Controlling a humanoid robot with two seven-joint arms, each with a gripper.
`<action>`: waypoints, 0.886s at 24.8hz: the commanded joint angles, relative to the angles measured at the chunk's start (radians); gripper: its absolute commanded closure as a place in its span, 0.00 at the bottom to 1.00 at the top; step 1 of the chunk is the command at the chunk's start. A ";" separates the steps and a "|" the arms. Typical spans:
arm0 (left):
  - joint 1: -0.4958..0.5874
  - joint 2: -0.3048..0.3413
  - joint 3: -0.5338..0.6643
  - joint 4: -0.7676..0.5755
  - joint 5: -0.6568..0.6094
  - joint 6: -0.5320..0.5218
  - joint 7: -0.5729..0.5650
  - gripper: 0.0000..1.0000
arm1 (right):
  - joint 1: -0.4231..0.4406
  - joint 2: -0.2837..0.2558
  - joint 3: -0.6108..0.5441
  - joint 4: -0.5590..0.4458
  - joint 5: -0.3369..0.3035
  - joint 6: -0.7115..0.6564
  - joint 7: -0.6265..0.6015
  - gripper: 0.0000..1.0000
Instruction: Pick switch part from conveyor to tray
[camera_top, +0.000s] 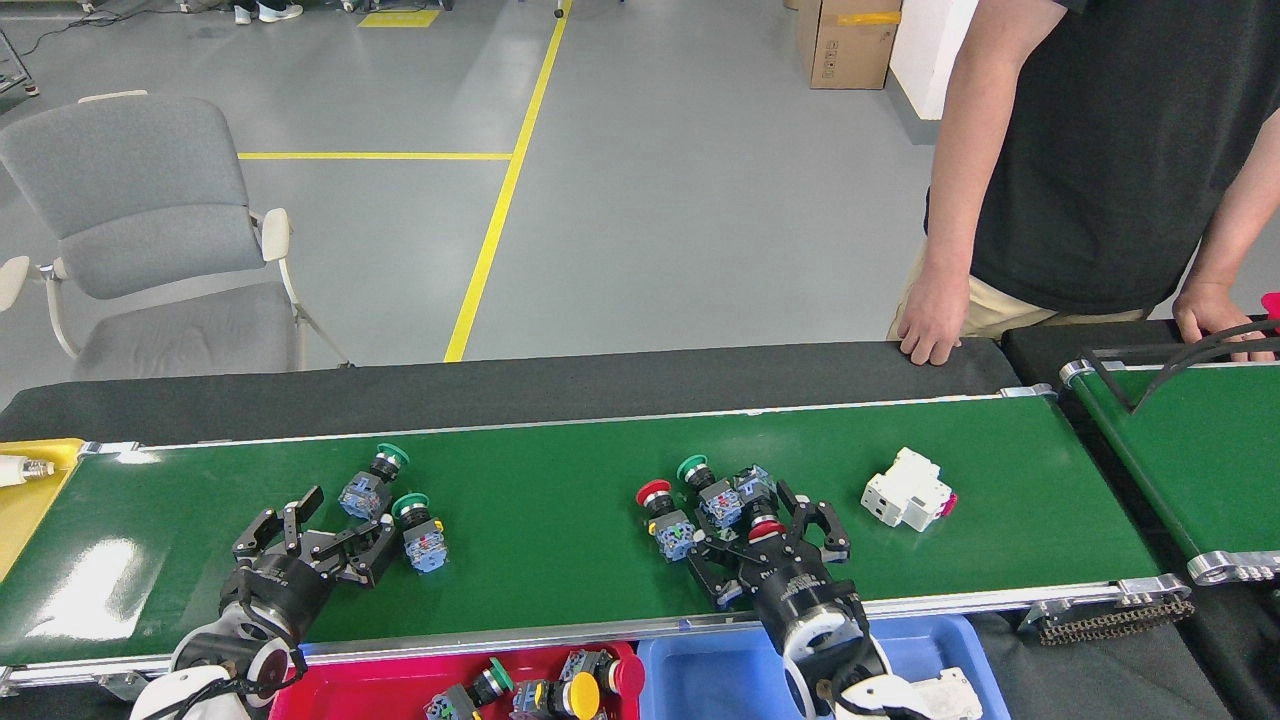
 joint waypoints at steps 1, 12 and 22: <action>-0.015 0.004 0.000 0.001 -0.001 0.006 0.006 0.51 | -0.051 0.016 0.006 0.054 -0.002 0.003 -0.014 0.01; 0.181 -0.001 -0.009 -0.288 0.024 -0.215 0.084 0.92 | -0.054 -0.015 0.048 0.043 -0.033 -0.007 -0.010 0.98; 0.625 -0.022 -0.009 -0.696 0.099 -0.377 0.066 0.11 | 0.235 -0.113 0.219 -0.465 -0.030 -0.202 -0.010 0.98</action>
